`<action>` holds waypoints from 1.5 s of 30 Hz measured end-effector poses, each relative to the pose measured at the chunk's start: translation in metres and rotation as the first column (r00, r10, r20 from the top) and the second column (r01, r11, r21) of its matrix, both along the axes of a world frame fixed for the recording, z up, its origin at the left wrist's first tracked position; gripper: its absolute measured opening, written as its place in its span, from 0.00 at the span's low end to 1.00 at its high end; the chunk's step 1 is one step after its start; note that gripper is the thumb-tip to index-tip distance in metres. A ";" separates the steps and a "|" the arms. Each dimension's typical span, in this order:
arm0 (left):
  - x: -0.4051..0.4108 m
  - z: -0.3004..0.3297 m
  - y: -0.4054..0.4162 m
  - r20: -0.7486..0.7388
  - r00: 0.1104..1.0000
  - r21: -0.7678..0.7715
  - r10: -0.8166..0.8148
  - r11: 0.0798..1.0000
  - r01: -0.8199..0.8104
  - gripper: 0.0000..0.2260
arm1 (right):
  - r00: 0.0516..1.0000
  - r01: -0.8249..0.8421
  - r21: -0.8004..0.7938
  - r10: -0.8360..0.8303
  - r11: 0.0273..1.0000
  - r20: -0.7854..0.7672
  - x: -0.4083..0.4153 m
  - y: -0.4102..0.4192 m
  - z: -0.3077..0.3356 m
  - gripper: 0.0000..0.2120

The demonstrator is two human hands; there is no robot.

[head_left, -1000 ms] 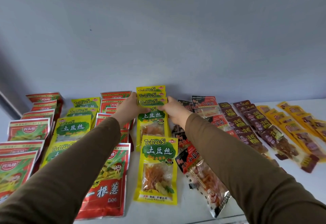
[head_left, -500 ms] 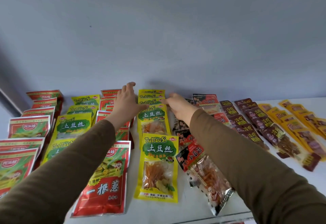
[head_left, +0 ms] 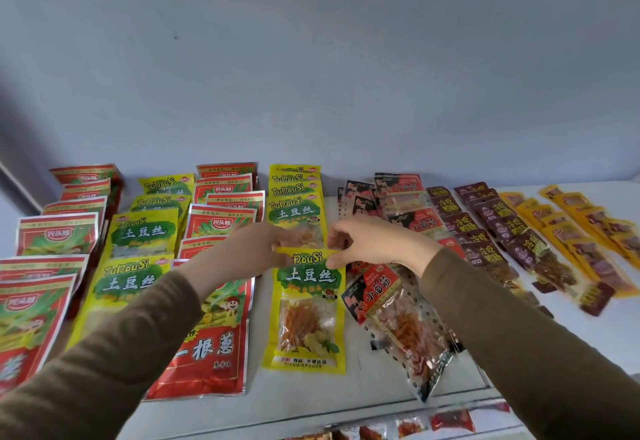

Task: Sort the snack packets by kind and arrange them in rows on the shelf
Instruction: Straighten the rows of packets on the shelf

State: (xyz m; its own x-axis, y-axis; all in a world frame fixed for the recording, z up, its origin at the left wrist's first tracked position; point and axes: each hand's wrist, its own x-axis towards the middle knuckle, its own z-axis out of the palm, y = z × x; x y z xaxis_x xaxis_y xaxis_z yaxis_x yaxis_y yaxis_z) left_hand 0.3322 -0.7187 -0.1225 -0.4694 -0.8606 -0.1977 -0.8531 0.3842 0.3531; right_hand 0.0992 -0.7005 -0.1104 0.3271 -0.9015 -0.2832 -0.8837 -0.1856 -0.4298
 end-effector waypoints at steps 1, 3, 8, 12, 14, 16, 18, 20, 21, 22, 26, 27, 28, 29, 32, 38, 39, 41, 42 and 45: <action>0.001 0.000 0.000 -0.060 0.998 0.022 0.016 1.000 -0.014 0.05 | 0.999 -0.007 -0.016 0.006 1.000 -0.032 0.000 0.002 0.000 0.23; 0.005 0.001 0.000 -0.160 0.984 0.061 0.075 0.996 -0.066 0.06 | 0.997 -0.012 -0.065 0.007 0.998 -0.077 0.001 0.003 0.001 0.30; 0.007 0.004 0.004 -0.173 0.980 0.056 0.101 0.994 -0.093 0.04 | 0.996 0.047 -0.046 -0.043 0.998 0.078 0.005 -0.003 -0.006 0.23; -0.001 0.002 0.017 -0.028 0.991 -0.193 0.133 0.972 -0.136 0.09 | 0.980 0.100 -0.072 -0.086 0.992 0.177 0.013 -0.007 -0.011 0.12; -0.002 0.005 0.027 0.016 0.984 -0.430 0.179 0.889 -0.155 0.18 | 0.957 0.173 -0.118 -0.138 0.978 0.255 0.017 -0.011 -0.013 0.12; -0.008 0.012 0.045 -0.013 0.987 -0.521 0.161 0.841 -0.144 0.22 | 0.955 0.214 -0.182 -0.166 0.960 0.247 0.020 -0.016 -0.018 0.14; -0.022 0.009 0.072 -0.024 0.997 -0.433 0.075 0.898 -0.078 0.24 | 0.969 0.204 -0.216 -0.166 0.955 0.182 0.022 -0.020 -0.022 0.14; -0.038 -0.009 0.101 0.058 0.998 -0.289 -0.024 0.957 0.039 0.28 | 0.974 0.194 -0.219 -0.162 0.956 0.157 0.022 -0.020 -0.024 0.13; -0.043 -0.021 0.112 0.101 0.993 -0.237 -0.061 0.968 0.084 0.30 | 0.971 0.199 -0.216 -0.163 0.956 0.172 0.021 -0.019 -0.024 0.13; -0.046 -0.035 0.118 0.119 0.990 -0.211 -0.079 0.972 0.103 0.30 | 0.969 0.203 -0.214 -0.164 0.956 0.188 0.021 -0.018 -0.025 0.14; -0.048 -0.066 0.121 0.123 0.992 -0.251 -0.026 0.966 0.057 0.31 | 0.972 0.198 -0.237 -0.158 0.951 0.177 0.020 -0.016 -0.032 0.08; -0.049 -0.067 0.121 0.127 0.992 -0.266 -0.022 0.962 0.055 0.31 | 0.973 0.204 -0.247 -0.167 0.947 0.162 0.020 -0.016 -0.033 0.10; -0.051 -0.068 0.122 0.126 0.992 -0.275 -0.021 0.960 0.056 0.31 | 0.972 0.213 -0.251 -0.179 0.944 0.153 0.020 -0.014 -0.033 0.15; -0.052 -0.069 0.123 0.122 0.992 -0.277 -0.020 0.959 0.053 0.31 | 0.970 0.224 -0.251 -0.191 0.942 0.152 0.021 -0.014 -0.033 0.20; -0.052 -0.069 0.122 0.103 0.995 -0.296 -0.001 0.955 0.032 0.31 | 0.977 0.207 -0.251 -0.186 0.945 0.105 0.026 -0.013 -0.029 0.24; -0.051 -0.062 0.124 0.059 0.996 -0.267 0.069 0.962 -0.050 0.28 | 0.981 0.155 -0.299 -0.183 0.942 -0.069 0.034 -0.023 -0.023 0.15; -0.053 -0.061 0.122 0.055 0.995 -0.292 0.083 0.954 -0.063 0.26 | 0.977 0.182 -0.355 -0.210 0.917 -0.043 0.035 -0.028 -0.020 0.14; -0.058 -0.060 0.115 0.035 0.993 -0.362 0.112 0.928 -0.091 0.24 | 0.947 0.320 -0.387 -0.286 0.865 0.146 0.035 -0.040 -0.014 0.13; -0.062 -0.058 0.110 0.021 0.992 -0.388 0.120 0.916 -0.103 0.24 | 0.903 0.405 -0.318 -0.319 0.857 0.289 0.036 -0.045 -0.009 0.15; -0.072 -0.055 0.091 0.060 0.993 -0.381 0.101 0.922 -0.071 0.23 | 0.637 0.514 0.105 -0.462 0.851 0.617 0.040 -0.062 -0.012 0.16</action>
State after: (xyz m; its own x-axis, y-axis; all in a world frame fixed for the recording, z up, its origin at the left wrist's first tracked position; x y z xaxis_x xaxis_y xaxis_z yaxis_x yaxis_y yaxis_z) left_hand 0.2606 -0.6278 -0.1775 -0.3864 -0.9149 0.1168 -0.9077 0.3997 0.1280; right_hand 0.1396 -0.7627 -0.1220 -0.0926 -0.9891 -0.1140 -0.4121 0.1423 -0.8999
